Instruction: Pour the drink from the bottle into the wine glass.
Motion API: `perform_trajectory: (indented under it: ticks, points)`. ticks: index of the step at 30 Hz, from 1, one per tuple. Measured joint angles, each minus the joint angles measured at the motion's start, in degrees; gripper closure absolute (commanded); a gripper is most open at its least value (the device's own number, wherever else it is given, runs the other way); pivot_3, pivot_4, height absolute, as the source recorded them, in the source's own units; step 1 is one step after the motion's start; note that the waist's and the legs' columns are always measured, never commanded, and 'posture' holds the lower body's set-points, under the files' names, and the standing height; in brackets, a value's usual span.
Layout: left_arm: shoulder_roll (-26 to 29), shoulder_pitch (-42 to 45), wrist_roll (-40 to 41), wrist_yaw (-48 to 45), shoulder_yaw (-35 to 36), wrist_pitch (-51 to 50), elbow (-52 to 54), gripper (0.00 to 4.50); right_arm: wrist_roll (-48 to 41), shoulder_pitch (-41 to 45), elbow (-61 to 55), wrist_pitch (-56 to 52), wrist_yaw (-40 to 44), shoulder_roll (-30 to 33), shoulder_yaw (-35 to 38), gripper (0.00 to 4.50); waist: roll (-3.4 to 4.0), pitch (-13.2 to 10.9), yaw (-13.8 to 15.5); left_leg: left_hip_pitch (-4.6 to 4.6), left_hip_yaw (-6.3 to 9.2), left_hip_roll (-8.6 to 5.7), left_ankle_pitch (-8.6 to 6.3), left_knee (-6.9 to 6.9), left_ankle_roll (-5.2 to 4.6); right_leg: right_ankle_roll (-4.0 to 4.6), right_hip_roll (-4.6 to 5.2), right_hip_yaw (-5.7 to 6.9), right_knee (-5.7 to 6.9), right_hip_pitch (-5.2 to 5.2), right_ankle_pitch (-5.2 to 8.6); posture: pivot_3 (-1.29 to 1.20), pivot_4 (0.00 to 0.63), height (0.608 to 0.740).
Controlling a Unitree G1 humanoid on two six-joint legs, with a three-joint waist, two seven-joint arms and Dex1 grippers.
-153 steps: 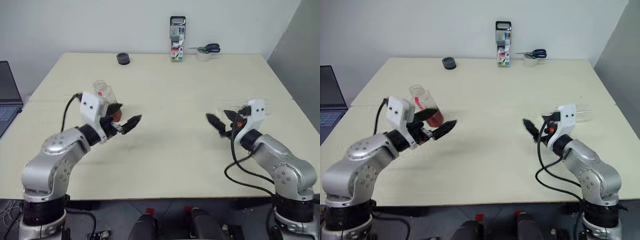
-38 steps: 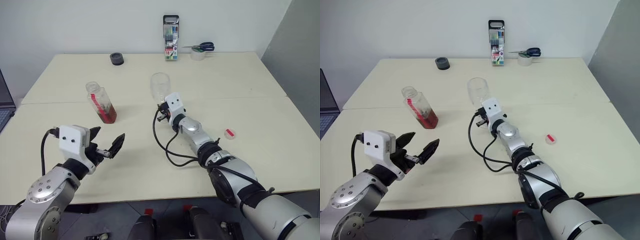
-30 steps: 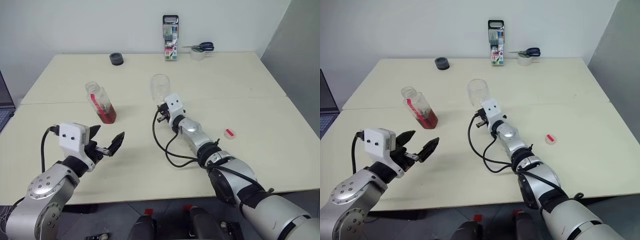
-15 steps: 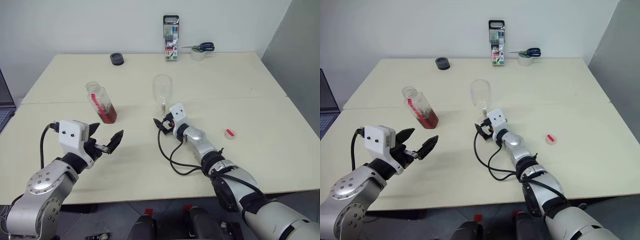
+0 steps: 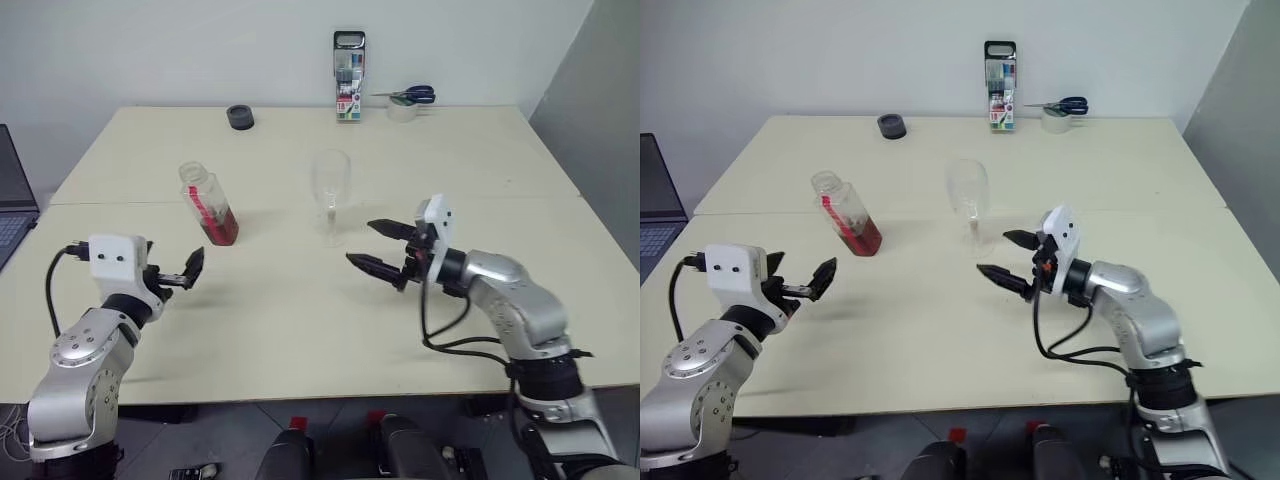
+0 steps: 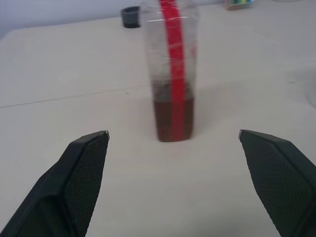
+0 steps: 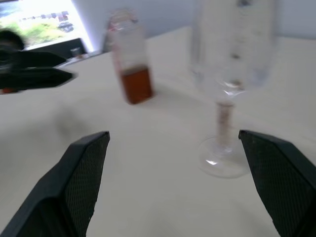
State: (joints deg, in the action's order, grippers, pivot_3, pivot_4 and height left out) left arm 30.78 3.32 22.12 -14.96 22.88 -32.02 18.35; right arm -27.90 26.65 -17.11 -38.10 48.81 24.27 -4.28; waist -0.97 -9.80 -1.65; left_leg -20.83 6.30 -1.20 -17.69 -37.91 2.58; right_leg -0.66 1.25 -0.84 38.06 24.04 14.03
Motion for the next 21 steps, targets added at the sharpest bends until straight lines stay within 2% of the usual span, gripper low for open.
perform_trajectory:
  ticks: [3,5,11,21]
  points:
    - [0.0,2.9,-1.4,0.5,0.0,1.2,-4.6,0.0,-4.2,-0.5,-4.6,-3.2,5.4,5.9,-0.3,0.03,-0.01,0.0,0.0,0.01,-0.06,-0.05,0.0,-0.02,-0.01,-0.03,0.0,0.03,-0.01,0.0,-0.01,0.0,0.15,0.74]
    - [0.0,4.8,-2.2,0.2,-0.2,2.1,-7.0,0.0,-6.2,0.5,-5.7,-4.4,6.3,7.3,0.2,0.03,-0.03,0.0,-0.1,0.02,-0.08,-0.05,0.0,-0.02,0.0,-0.03,-0.01,0.02,-0.01,0.01,-0.01,0.0,0.15,0.74]
    - [1.0,10.2,-3.5,-3.6,-3.8,4.6,-12.5,0.0,-9.9,7.4,-7.4,-6.3,1.1,4.0,2.0,0.03,-0.04,0.0,-0.1,-0.02,-0.07,-0.01,0.13,-0.01,0.24,-0.02,0.01,0.01,0.0,0.04,-0.02,0.0,0.15,0.74]
    - [1.7,17.5,-4.7,-8.3,-6.9,6.9,-19.8,0.0,-11.6,7.0,-9.8,-7.7,-5.8,2.5,2.0,0.03,-0.04,0.0,0.0,-0.06,-0.03,-0.02,0.14,-0.02,0.24,-0.07,0.12,0.01,-0.03,0.07,-0.03,0.0,0.15,0.74]
